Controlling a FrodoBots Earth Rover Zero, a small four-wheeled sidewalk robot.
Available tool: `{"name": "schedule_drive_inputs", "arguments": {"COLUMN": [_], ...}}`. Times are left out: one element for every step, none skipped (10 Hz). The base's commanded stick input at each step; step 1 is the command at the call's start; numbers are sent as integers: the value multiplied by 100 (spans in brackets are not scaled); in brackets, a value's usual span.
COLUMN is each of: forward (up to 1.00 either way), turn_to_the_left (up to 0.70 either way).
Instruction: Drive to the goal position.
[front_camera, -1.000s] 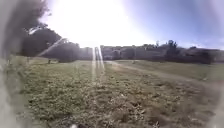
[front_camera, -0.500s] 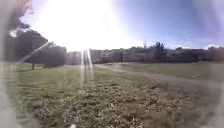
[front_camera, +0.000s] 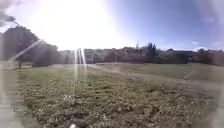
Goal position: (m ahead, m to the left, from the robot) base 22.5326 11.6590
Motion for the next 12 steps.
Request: {"name": "schedule_drive_inputs", "arguments": {"forward": [70, 70, 70, 70, 70, 70, 70, 70, 70, 70, 70, 70], "turn_to_the_left": [-26, 0, 0, 0, 0, 0, 0, 0, 0, 0, 0, 0]}}
